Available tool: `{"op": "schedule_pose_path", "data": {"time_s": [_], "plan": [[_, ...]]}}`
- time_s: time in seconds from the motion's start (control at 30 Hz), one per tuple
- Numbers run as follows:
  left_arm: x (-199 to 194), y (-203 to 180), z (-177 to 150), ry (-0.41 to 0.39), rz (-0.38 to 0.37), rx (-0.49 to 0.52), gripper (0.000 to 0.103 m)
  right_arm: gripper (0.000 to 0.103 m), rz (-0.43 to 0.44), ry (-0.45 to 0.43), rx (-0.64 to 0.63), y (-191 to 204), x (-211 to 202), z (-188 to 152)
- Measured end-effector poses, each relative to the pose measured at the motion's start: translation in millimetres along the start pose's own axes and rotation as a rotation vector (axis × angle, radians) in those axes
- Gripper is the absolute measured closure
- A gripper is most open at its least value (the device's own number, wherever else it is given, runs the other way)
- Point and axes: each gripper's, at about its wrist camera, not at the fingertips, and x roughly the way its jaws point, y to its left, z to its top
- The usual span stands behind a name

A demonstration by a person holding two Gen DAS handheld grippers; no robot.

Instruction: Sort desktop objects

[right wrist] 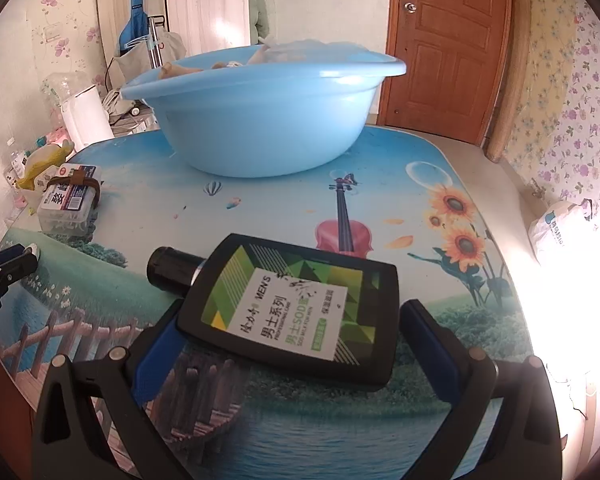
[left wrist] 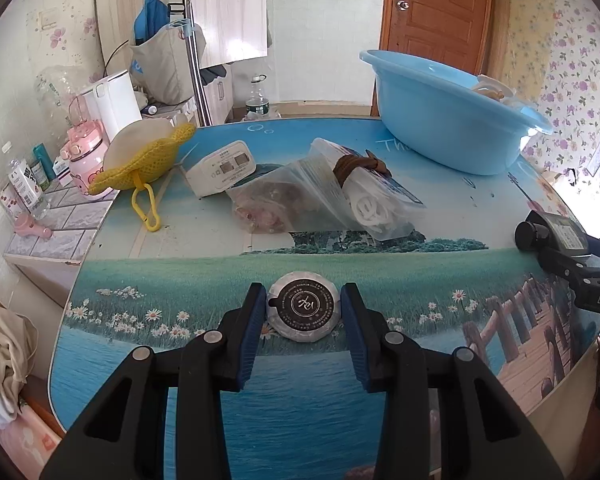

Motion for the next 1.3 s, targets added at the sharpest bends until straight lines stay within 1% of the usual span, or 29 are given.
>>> {"op": "schedule_pose_path", "data": {"time_s": [0.17, 0.37, 0.67, 0.87, 1.3], "plan": [[-1.4, 4.4, -0.7, 0.003, -0.011, 0.008, 0.066, 0.0, -0.012, 0.001, 0.012, 1.3, 0.5, 0.8], [-1.2, 6.0, -1.2, -0.003, -0.022, -0.007, 0.066, 0.0, -0.007, 0.0, 0.007, 2.2, 0.1, 0.0], [-1.4, 6.7, -1.6, 0.004, -0.014, 0.008, 0.066, 0.0, -0.011, -0.001, 0.012, 1.2, 0.5, -0.8], [-1.8, 10.6, -2.4, -0.004, -0.015, -0.007, 0.066, 0.0, -0.007, -0.001, 0.008, 0.3, 0.2, -1.3], [-1.3, 8.6, -3.6, -0.012, -0.005, -0.005, 0.066, 0.0, -0.007, -0.001, 0.008, -0.5, 0.0, -1.7]]}}
